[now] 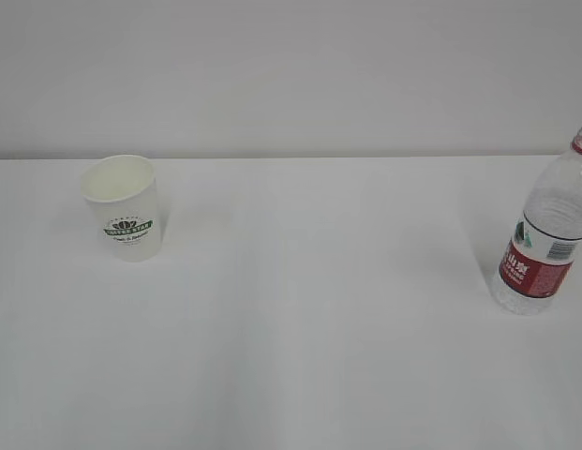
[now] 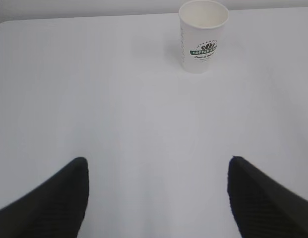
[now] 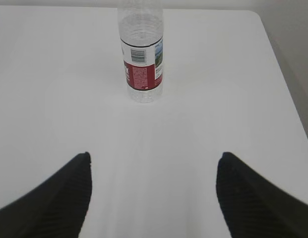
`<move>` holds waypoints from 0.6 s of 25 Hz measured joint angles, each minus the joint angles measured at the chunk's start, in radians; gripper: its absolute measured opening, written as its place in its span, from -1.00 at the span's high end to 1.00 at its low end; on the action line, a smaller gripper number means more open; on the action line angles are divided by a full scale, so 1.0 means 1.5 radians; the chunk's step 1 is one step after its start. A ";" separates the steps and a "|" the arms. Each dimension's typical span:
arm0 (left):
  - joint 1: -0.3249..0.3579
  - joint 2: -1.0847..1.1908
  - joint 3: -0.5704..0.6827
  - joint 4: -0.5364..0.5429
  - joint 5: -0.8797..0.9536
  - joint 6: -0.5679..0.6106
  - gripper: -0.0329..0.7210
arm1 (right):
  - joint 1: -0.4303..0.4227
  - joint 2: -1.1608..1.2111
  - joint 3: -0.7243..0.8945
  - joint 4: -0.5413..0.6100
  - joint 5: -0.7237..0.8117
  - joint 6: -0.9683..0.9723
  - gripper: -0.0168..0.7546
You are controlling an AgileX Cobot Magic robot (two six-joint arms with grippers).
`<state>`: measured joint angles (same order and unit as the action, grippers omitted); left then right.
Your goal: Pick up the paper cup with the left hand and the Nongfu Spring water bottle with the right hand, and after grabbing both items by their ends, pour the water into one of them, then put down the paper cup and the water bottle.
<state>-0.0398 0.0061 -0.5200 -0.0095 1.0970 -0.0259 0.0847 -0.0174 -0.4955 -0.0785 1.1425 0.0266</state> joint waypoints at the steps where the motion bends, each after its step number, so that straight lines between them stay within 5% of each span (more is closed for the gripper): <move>1: 0.000 0.000 0.000 0.000 0.000 0.000 -0.78 | 0.000 0.000 0.000 0.000 0.000 0.000 -0.57; 15: 0.000 0.000 0.000 0.000 0.000 0.000 -0.66 | 0.000 0.000 0.000 0.000 0.000 0.000 -0.57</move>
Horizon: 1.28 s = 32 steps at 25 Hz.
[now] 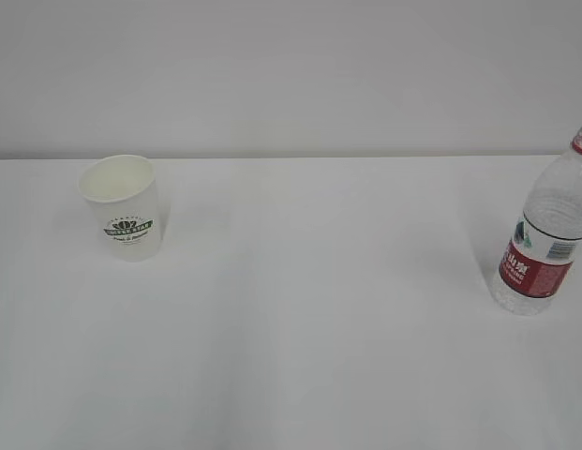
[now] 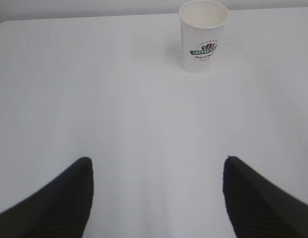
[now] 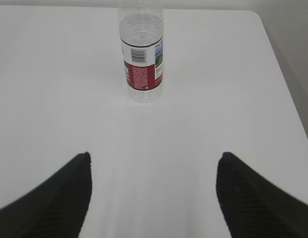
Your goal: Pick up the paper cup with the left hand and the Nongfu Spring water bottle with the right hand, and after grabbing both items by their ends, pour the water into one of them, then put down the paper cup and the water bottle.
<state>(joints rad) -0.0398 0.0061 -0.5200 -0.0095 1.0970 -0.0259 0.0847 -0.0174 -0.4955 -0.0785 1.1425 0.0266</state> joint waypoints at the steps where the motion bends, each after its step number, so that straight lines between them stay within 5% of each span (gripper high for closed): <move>1: 0.000 0.000 0.000 0.000 0.000 0.000 -0.65 | 0.000 0.000 0.000 0.000 0.000 0.000 -0.57; 32: 0.000 0.001 0.000 0.006 0.000 0.000 -0.62 | 0.000 0.000 -0.003 0.026 -0.003 -0.018 -0.57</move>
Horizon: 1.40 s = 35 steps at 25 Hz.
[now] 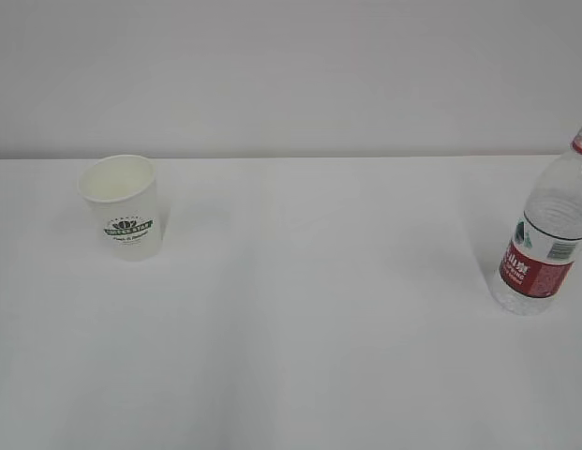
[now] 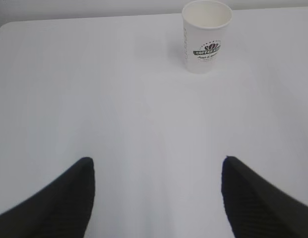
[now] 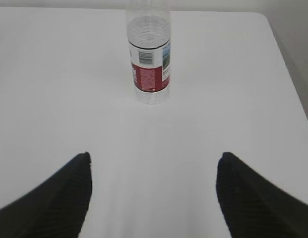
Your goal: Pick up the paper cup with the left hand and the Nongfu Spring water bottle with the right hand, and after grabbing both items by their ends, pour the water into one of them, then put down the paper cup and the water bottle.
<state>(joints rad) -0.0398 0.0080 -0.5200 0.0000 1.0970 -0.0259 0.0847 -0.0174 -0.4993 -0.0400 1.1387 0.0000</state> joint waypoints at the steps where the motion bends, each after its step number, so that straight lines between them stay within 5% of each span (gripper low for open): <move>1: 0.000 0.001 -0.001 0.000 -0.003 0.000 -0.62 | 0.000 0.000 0.000 0.005 -0.002 0.000 -0.57; 11: 0.000 0.135 -0.041 0.000 -0.091 0.000 -0.62 | 0.000 0.042 -0.012 0.015 -0.022 -0.009 -0.57; 35: 0.000 0.376 -0.046 0.004 -0.415 0.000 -0.60 | 0.001 0.260 -0.031 0.016 -0.332 -0.043 -0.57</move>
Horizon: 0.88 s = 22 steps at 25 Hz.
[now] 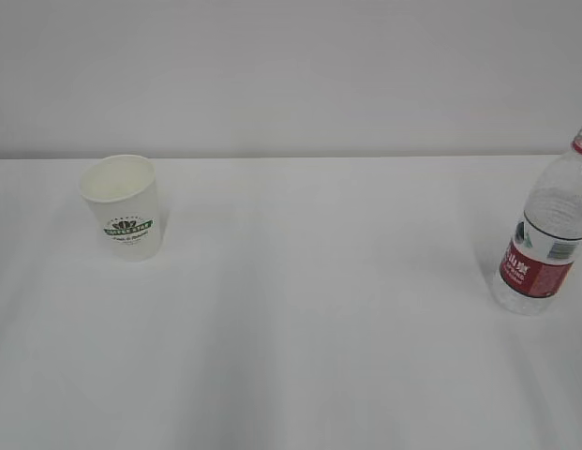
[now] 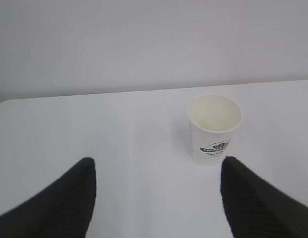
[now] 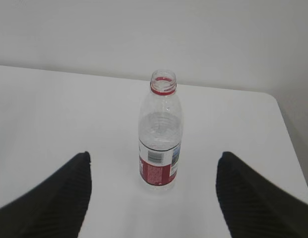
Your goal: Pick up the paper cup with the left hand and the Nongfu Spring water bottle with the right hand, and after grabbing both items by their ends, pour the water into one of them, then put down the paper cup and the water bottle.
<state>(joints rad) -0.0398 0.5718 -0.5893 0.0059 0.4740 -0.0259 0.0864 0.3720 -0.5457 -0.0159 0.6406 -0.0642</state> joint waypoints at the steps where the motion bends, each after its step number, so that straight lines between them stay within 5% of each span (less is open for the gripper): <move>1: 0.000 0.012 0.000 0.005 -0.009 0.000 -0.60 | 0.000 0.008 0.000 0.000 -0.010 0.000 -0.57; 22: 0.000 0.240 0.000 0.027 -0.238 0.000 -0.57 | 0.000 0.148 0.000 -0.060 -0.223 0.000 -0.57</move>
<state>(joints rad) -0.0398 0.9325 -0.5893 0.0459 0.1175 -0.0259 0.0864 0.5933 -0.5457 -0.1059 0.3060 -0.0642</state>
